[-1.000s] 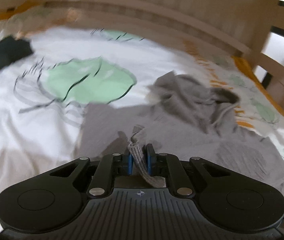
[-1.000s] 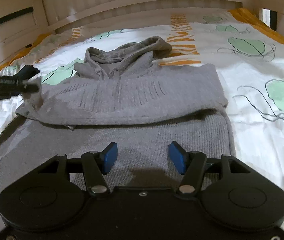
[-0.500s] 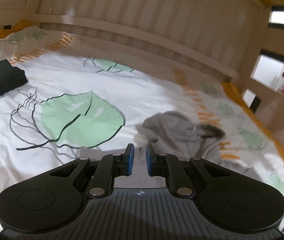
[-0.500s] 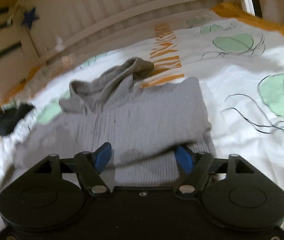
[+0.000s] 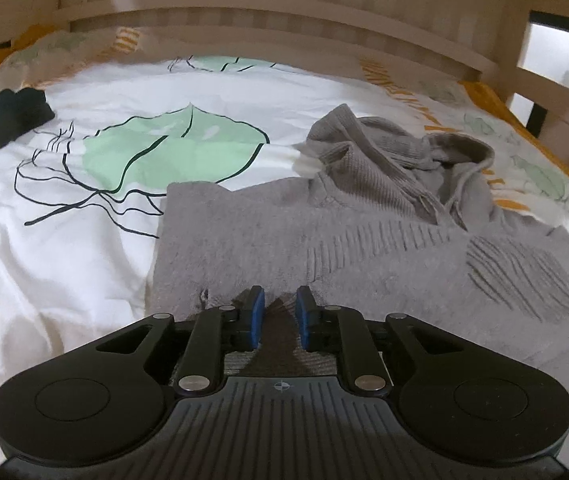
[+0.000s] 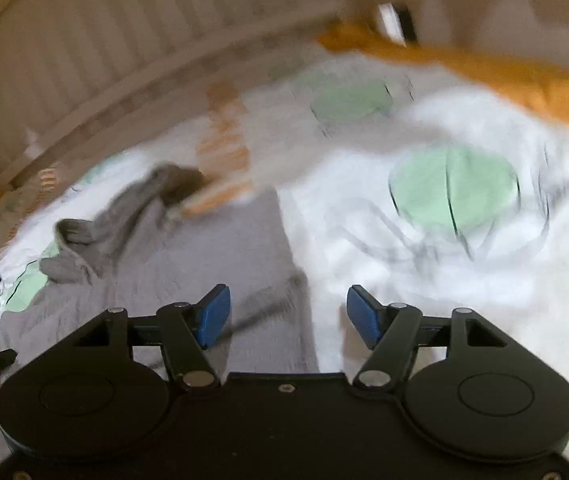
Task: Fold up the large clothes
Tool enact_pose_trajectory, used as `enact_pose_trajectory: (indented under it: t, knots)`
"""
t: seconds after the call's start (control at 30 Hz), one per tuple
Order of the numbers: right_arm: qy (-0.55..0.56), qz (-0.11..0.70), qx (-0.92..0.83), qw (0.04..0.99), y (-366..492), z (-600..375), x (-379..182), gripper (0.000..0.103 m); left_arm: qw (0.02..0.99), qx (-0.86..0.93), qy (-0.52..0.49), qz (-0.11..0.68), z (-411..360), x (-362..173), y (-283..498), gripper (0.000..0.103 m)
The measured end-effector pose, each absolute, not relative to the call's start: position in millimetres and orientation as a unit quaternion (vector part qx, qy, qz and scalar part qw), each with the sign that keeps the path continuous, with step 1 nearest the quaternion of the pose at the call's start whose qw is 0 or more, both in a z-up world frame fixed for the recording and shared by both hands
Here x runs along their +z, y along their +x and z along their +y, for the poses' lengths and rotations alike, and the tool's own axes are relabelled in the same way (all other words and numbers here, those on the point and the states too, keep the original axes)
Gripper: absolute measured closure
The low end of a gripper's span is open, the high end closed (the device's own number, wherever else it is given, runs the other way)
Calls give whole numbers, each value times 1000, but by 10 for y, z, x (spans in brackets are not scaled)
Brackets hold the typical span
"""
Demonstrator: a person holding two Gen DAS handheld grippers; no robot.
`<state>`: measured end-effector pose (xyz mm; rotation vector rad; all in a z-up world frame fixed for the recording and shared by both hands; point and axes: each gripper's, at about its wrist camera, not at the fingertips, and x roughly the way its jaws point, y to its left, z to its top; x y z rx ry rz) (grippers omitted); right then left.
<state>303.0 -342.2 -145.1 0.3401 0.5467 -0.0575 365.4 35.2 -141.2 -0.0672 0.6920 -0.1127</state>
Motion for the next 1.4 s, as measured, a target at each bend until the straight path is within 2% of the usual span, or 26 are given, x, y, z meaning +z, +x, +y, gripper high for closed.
enact_pose_trajectory:
  t: [0.13, 0.27, 0.4, 0.57, 0.93, 1.03, 1.17, 1.27, 1.4]
  knots:
    - [132, 248, 27, 959, 3227, -3247, -1379, 33, 940, -58, -38, 334, 372, -1431, 3644, 85]
    - [108, 316, 17, 942, 3336, -3198, -1685, 34, 944, -63, -55, 320, 413, -1478, 3628, 85]
    - [100, 310, 16, 945, 3310, -3187, -1708, 33, 946, -60, -50, 315, 386, -1495, 3629, 84]
    - [69, 304, 20, 950, 3284, -3078, -1749, 23, 948, -53, -40, 311, 355, -1519, 3635, 84]
    - [57, 309, 27, 949, 3329, -3017, -1780, 15, 946, -52, -29, 319, 338, -1496, 3657, 84]
    - [45, 324, 43, 944, 3388, -2978, -1766, 5, 936, -58, -17, 346, 323, -1388, 3733, 83]
    - [15, 370, 61, 927, 3504, -2934, -1619, 3, 918, -114, -28, 379, 380, -1114, 3815, 61]
    - [45, 373, 84, 923, 3547, -2997, -1381, 10, 923, -131, -28, 360, 390, -855, 3949, 58]
    - [75, 346, 99, 930, 3768, -3036, -1083, 10, 927, -148, -19, 343, 258, -642, 4330, 47]
